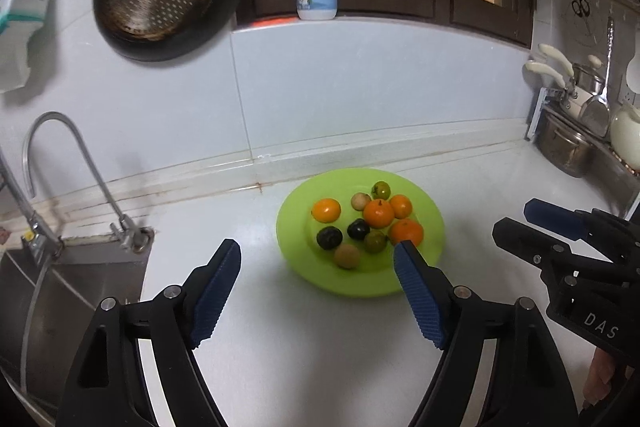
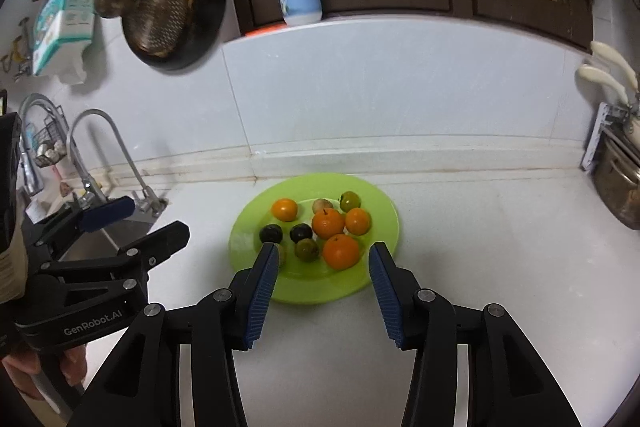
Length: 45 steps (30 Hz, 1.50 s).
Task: Organize fruits
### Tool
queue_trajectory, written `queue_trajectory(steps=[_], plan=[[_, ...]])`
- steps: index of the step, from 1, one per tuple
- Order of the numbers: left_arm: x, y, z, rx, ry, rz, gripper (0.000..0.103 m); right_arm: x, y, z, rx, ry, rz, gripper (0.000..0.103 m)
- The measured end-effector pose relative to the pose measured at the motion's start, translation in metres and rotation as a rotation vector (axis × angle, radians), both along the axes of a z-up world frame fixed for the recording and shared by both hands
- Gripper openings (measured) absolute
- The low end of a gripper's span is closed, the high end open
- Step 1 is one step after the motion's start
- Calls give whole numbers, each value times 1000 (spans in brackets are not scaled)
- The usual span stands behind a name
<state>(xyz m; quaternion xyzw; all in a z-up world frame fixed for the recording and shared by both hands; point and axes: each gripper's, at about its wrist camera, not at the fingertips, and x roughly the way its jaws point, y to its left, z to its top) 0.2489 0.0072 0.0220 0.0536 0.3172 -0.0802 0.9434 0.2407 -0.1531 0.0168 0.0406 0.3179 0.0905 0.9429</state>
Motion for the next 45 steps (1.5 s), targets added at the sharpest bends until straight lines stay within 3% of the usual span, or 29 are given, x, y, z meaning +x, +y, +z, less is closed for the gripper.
queue_trajectory(steps=[28, 45], plan=[[-177, -24, 36, 3, -100, 127, 89, -156, -27, 37, -24, -94, 83, 48], [-219, -21, 41, -5, -114, 143, 96, -202, -25, 38, -17, -100, 99, 48]])
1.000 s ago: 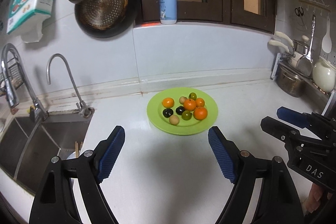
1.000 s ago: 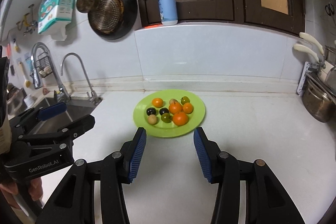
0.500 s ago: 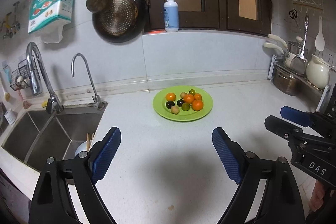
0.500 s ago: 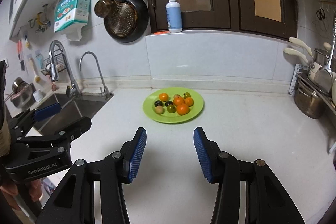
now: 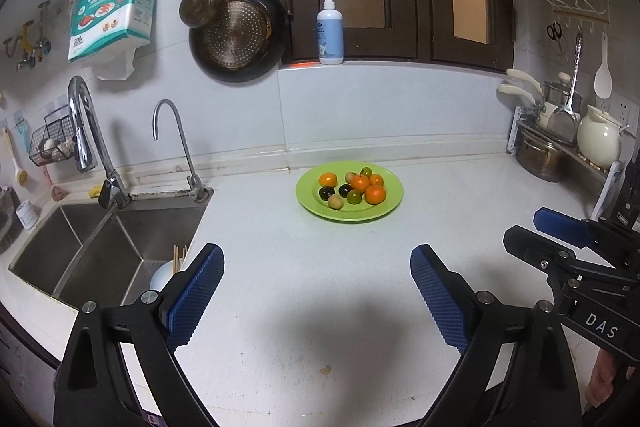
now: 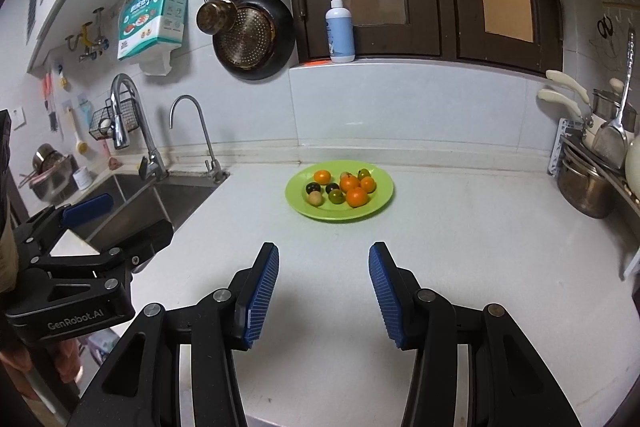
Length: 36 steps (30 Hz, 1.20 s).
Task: Organize fruits
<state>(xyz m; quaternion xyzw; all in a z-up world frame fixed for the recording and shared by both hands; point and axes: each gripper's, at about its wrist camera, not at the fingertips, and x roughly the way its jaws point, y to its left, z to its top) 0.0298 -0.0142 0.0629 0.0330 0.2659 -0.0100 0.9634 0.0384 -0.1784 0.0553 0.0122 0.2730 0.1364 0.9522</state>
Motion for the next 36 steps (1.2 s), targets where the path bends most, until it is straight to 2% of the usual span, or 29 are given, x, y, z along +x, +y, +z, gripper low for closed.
queue_trajectory(steps=[9, 36], plan=[[-9, -1, 1, 1, -6, -9, 103, -9, -2, 1, -2, -7, -13, 48], [-18, -1, 5, 21, -20, 18, 103, -15, -3, 1, 4, -6, -20, 48]])
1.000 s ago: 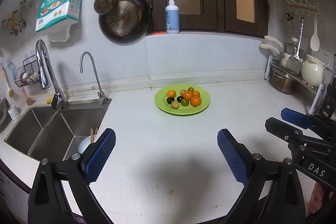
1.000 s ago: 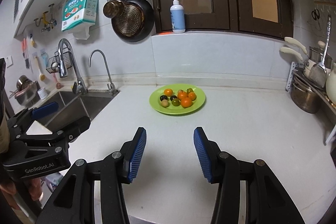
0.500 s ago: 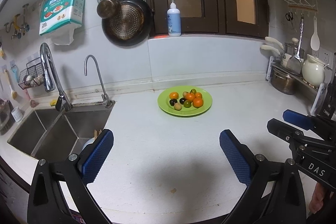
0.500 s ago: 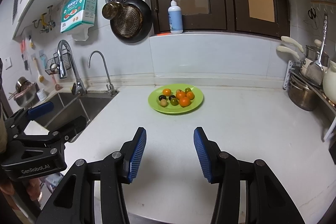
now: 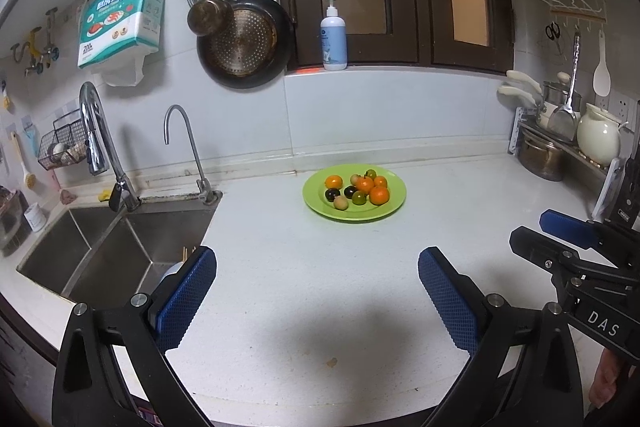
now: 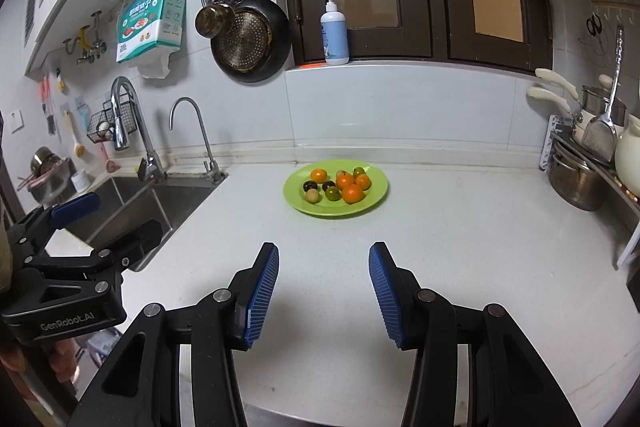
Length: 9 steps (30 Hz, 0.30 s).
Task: Organize fruits
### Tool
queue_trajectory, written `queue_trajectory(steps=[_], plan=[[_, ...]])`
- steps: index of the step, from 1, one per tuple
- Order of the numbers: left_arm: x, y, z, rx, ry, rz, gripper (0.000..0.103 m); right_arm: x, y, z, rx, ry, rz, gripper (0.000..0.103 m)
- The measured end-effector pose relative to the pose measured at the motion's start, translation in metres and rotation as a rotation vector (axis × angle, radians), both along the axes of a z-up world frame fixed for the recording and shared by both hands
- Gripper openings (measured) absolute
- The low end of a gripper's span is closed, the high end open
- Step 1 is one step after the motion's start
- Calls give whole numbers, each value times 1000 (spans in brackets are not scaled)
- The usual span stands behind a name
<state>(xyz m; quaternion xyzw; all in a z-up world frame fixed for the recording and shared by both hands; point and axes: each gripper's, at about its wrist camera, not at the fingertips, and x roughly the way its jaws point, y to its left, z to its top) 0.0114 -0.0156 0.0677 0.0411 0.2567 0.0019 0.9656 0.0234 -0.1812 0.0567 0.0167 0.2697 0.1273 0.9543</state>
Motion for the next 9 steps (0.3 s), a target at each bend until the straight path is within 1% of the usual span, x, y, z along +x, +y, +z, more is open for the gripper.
queue_trajectory(steps=[9], plan=[[1, 0, 0, 0, 4, 5, 103, -1, 1, 0, 1, -1, -2, 48]])
